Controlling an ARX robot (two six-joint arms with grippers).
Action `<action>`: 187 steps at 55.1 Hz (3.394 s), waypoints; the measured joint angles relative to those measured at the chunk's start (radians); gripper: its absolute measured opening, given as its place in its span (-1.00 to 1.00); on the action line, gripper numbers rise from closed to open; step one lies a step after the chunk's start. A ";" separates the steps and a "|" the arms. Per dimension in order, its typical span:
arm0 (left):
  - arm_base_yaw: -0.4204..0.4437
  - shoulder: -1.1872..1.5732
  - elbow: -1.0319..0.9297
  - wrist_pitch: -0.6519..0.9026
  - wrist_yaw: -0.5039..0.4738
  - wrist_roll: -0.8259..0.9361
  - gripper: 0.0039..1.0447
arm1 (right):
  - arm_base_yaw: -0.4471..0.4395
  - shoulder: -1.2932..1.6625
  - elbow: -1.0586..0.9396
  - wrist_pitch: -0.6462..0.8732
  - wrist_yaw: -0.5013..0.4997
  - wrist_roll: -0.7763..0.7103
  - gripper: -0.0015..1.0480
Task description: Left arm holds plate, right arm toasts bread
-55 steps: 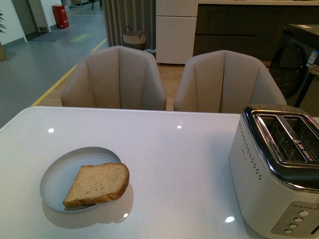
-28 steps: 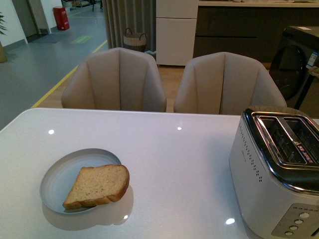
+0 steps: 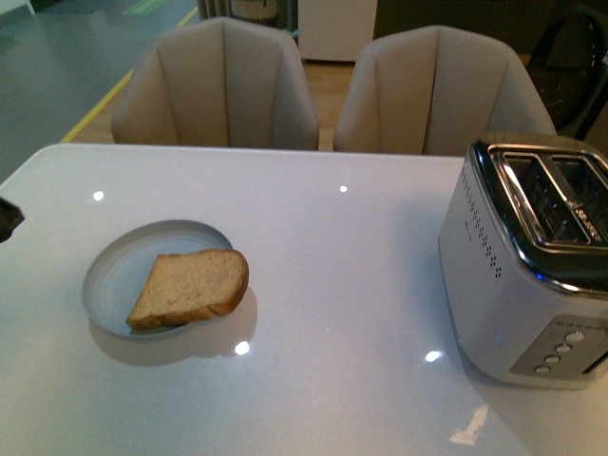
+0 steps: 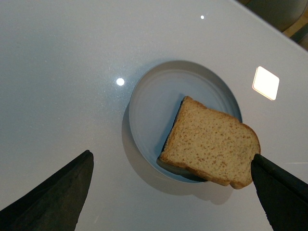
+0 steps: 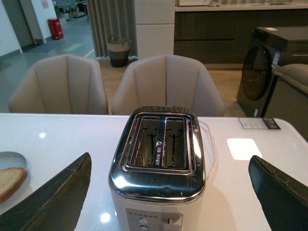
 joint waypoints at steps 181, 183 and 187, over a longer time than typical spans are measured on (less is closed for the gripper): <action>-0.407 0.087 0.513 -0.455 0.127 -0.365 -0.95 | 0.000 0.000 0.000 0.000 0.000 0.000 0.83; -0.407 0.087 0.513 -0.455 0.127 -0.365 -0.95 | 0.001 0.010 0.005 -0.015 0.008 -0.002 0.83; -0.407 0.087 0.513 -0.455 0.126 -0.366 -0.95 | 0.029 0.195 0.134 -0.327 0.067 -0.010 0.83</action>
